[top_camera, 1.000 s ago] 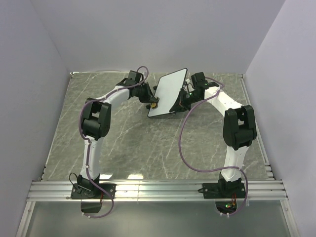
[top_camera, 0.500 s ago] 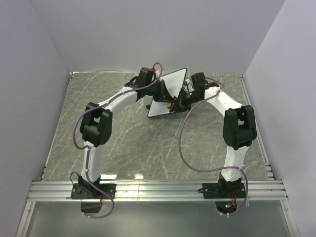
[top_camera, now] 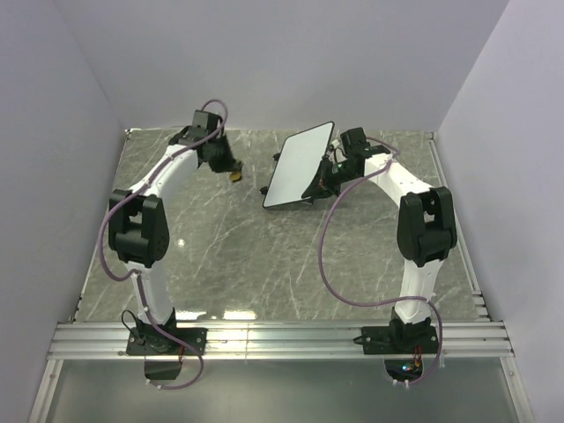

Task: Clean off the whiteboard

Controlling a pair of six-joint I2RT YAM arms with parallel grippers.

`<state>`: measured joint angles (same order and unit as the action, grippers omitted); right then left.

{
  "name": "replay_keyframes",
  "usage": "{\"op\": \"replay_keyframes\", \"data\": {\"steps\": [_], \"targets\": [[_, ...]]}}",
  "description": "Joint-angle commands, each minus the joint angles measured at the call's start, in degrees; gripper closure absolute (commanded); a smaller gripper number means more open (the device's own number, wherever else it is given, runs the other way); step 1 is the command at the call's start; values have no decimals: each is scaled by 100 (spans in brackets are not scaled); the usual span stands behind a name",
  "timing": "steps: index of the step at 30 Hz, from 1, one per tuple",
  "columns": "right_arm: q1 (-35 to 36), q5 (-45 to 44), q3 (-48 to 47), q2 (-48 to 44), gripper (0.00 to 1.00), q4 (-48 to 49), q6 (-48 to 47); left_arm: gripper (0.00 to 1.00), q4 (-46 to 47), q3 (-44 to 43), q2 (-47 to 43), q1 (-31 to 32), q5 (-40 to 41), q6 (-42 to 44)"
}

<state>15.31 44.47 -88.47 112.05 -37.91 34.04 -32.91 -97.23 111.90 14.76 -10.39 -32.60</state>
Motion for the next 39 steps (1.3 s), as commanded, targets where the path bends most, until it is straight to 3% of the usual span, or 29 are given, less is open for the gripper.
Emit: {"op": "replay_keyframes", "data": {"steps": [1, 2, 5, 6, 8, 12, 16, 25, 26, 27, 29, 30, 35, 39], "targets": [[130, -474, -250, 265, 100, 179, 32, 100, -428, 616, -317, -122, 810, 412], [139, -474, -285, 273, 96, 179, 41, 100, -392, 844, -370, -149, 967, 447], [130, -421, -285, 282, 71, 231, 76, 99, -278, 1205, -414, -193, 1022, 500], [130, -413, -277, 265, 58, 249, 102, 97, -234, 1276, -414, -202, 1187, 500], [130, -404, -268, 221, 46, 284, 111, 90, -164, 1486, -406, -211, 1415, 492], [139, -421, -311, 116, 37, 232, 7, 87, 21, 1874, -476, -246, 1698, 430], [95, -614, -487, -34, 33, -40, -222, 75, 179, 2199, -581, -246, 1795, 404], [-37, -860, -461, -578, 29, -296, -433, 29, 267, 2560, -687, -255, 1962, 351], [-46, -1070, -435, -753, 22, -357, -460, 20, 241, 2595, -765, -255, 1971, 316], [-54, -1159, -435, -816, 13, -357, -477, 20, 241, 2595, -766, -255, 1971, 316], [-55, -1291, -374, -965, 8, -314, -495, 11, 223, 2595, -897, -255, 2006, 298], [-55, -1361, -356, -1088, 1, -296, -521, 9, 206, 2578, -941, -255, 2015, 307], [-54, -1871, -208, -1597, 0, 53, -539, 3, -23, 2280, -1134, -246, 2059, 333], [-46, -2924, 636, -3061, 0, 1082, -276, 3, 29, 2086, -1521, -246, 1638, 307]]}}
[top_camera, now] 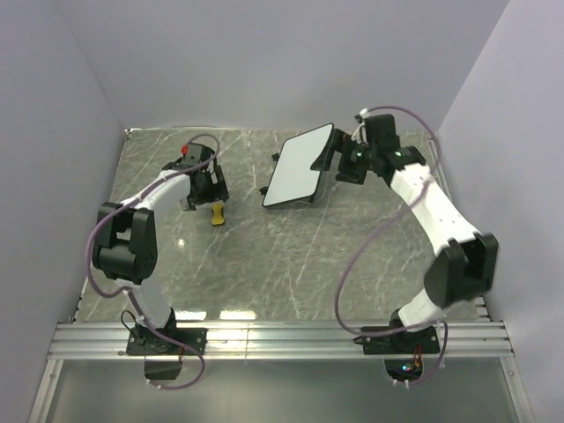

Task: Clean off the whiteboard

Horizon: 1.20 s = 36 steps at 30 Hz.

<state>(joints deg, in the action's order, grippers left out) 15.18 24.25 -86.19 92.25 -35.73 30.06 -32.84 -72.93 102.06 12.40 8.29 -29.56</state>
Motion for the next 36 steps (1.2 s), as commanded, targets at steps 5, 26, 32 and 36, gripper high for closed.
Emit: {"op": "replay_keyframes", "data": {"steps": [5, 26, 32, 36], "targets": [[-33, -1406, 1498, -2254, 0, 1804, 158, 5, 374, -74, -1336, 34, -784, -312], [11, -2232, 3038, -3934, 0, 2562, -1, 6, 788, 533, -3157, 473, -118, -366], [29, -2205, 3143, -4091, 0, 2570, -44, 5, 727, 596, -3228, 570, -30, -366], [29, -2223, 3188, -4180, 0, 2509, -88, 6, 647, 534, -3227, 640, 49, -305]]}}
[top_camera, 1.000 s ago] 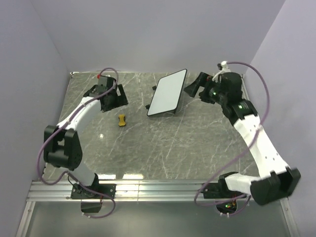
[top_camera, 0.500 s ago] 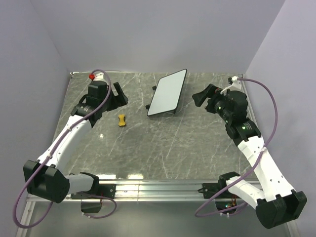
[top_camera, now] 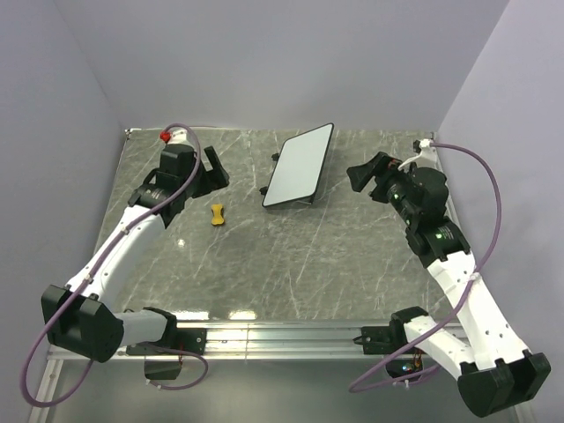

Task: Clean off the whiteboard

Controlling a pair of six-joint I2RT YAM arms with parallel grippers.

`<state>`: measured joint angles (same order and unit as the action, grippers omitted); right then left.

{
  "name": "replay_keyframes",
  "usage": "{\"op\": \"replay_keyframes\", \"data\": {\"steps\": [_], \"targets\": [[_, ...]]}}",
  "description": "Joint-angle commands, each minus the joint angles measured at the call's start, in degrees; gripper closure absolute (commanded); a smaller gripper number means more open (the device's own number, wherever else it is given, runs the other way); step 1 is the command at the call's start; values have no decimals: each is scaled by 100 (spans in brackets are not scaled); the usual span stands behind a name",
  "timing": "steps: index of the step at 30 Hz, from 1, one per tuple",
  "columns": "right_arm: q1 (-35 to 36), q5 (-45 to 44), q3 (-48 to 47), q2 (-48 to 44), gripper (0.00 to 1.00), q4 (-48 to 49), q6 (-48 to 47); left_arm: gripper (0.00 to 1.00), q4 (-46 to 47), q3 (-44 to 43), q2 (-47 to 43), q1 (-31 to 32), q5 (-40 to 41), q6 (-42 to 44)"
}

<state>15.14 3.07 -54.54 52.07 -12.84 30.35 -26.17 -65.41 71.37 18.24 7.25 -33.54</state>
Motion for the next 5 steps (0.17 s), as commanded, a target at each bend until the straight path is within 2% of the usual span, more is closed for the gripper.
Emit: {"op": "replay_keyframes", "data": {"steps": [1, 5], "targets": [[51, -61, 92, -189, 0, 255, -126, 6, -28, -253, -159, 83, 163, 111], [51, -17, 111, -215, 0, 221, -178, 6, -107, -332, -133, 136, 225, 128]]}}
